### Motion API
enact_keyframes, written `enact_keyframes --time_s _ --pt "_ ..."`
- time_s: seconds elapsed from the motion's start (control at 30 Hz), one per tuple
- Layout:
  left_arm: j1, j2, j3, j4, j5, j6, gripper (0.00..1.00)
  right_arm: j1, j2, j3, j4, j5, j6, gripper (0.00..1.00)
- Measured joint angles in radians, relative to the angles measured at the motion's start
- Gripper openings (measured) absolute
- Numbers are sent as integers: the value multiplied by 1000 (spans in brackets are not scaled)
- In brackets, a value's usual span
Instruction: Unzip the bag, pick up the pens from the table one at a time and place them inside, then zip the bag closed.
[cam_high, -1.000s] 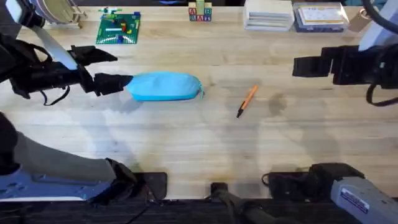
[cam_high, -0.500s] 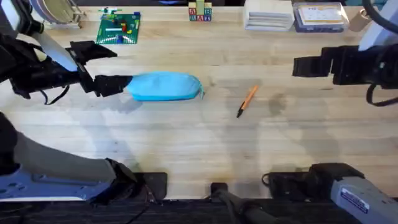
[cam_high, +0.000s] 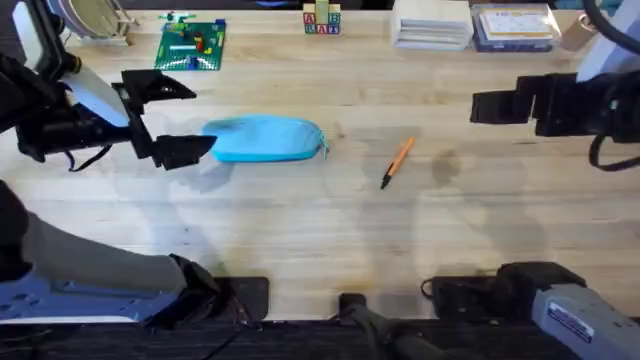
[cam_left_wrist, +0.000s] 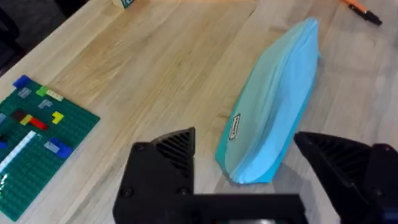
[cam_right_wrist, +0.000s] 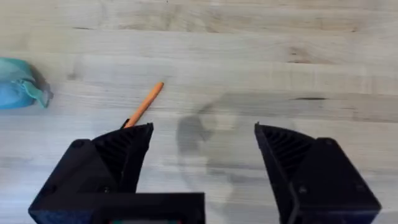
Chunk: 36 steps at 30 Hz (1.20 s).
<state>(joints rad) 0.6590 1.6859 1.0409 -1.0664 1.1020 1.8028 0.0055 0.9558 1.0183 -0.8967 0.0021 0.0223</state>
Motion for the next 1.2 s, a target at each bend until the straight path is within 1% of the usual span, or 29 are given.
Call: enact_keyframes --time_s 0.1,0.23,0.43,0.5,0.8,1.2 --pt "0 0 0 2 -23 22 990 0 0 0 0 0 0 998" --pt "0 23 2 7 -32 53 991 0 0 0 0 0 0 998" --pt "0 128 3 14 -23 72 991 0 0 0 0 0 0 998" --pt "0 145 3 15 -21 75 991 0 0 0 0 0 0 998" --pt "0 147 3 15 2 79 993 0 0 0 -1 0 0 997" --pt "0 147 3 15 5 79 993 0 0 0 0 0 0 997"
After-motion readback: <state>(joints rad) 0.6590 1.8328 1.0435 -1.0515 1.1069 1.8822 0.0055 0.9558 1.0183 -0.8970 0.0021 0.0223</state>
